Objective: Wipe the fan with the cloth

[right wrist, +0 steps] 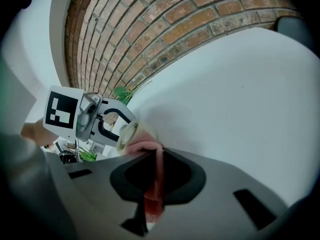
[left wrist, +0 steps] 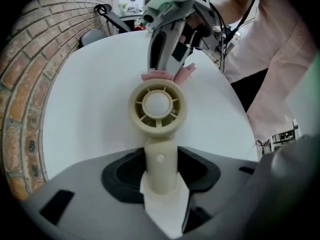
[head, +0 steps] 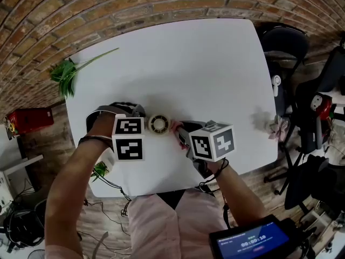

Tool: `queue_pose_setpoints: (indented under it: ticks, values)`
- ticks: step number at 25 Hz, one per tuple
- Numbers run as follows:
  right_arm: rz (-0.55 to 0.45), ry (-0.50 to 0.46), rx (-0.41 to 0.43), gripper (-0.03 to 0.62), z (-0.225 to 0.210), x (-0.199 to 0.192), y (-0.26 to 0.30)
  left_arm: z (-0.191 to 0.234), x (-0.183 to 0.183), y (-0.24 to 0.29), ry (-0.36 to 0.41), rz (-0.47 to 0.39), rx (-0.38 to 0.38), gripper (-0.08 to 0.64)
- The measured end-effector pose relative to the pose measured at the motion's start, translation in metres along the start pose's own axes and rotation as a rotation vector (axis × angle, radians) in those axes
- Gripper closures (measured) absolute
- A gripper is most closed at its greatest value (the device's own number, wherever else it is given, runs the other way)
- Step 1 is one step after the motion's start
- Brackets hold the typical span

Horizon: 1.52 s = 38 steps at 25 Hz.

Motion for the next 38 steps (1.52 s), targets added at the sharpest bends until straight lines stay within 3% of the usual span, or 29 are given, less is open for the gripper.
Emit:
queue_pose_setpoints:
  ticks: [11, 19, 23, 26, 29, 33, 38]
  values:
    - [0.019, -0.047, 0.011, 0.561, -0.003, 0.003, -0.002, -0.012, 0.014, 0.004, 0.276, 0.105, 0.024, 0.364]
    - [0.02, -0.087, 0.023, 0.561, -0.002, 0.007, 0.0, -0.017, 0.018, 0.006, 0.401, 0.144, 0.034, 0.362]
    - [0.009, -0.141, 0.028, 0.561, -0.009, 0.016, -0.008, -0.018, 0.02, 0.005, 0.421, 0.147, 0.03, 0.364]
    - [0.02, -0.268, 0.028, 0.561, -0.015, 0.026, -0.012, -0.019, 0.019, 0.005, 0.426, 0.145, 0.034, 0.364]
    - [0.055, -0.465, 0.065, 0.561, -0.013, 0.033, -0.008, -0.02, 0.018, 0.005, 0.437, 0.146, 0.034, 0.363]
    - [0.102, -0.766, 0.156, 0.561, -0.003, 0.044, 0.006, -0.019, 0.019, 0.006, 0.454, 0.155, 0.033, 0.362]
    - [0.152, -1.06, 0.327, 0.561, 0.016, 0.044, 0.02, -0.02, 0.018, 0.006, 0.463, 0.156, 0.03, 0.362]
Point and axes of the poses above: the fingertips, and each gripper's own axes: y forward along the fingers, z to its left, x out of its top, the point moved 6 cm from there along -y, backward along the fingers, and after that the axes turned 12 degrees about -y, right-handed, at the moved point
